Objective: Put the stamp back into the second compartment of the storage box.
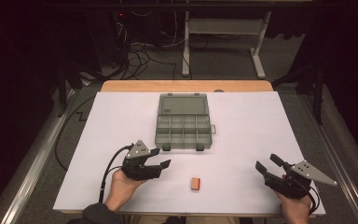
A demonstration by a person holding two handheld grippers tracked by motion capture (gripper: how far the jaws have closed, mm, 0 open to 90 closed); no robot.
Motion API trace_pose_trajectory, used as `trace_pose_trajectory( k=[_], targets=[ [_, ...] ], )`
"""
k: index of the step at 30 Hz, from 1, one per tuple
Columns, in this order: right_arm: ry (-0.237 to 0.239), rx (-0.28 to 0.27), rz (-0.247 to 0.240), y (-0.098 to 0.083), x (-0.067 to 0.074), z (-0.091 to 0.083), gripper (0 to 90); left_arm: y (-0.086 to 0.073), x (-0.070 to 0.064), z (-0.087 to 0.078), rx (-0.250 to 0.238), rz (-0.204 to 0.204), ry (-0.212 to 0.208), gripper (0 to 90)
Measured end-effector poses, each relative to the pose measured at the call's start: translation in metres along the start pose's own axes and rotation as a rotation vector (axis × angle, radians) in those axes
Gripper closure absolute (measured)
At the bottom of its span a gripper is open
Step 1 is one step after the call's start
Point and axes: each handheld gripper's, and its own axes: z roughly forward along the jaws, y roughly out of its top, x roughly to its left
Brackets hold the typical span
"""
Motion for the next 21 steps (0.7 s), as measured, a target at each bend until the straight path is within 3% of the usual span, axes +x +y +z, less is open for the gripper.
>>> trace_pose_trajectory(
  k=[21],
  targets=[
    [-0.002,-0.001,0.006,0.0,0.0,-0.001,31.9,0.013,-0.017,0.026,0.093,0.039,-0.062,41.1]
  ],
)
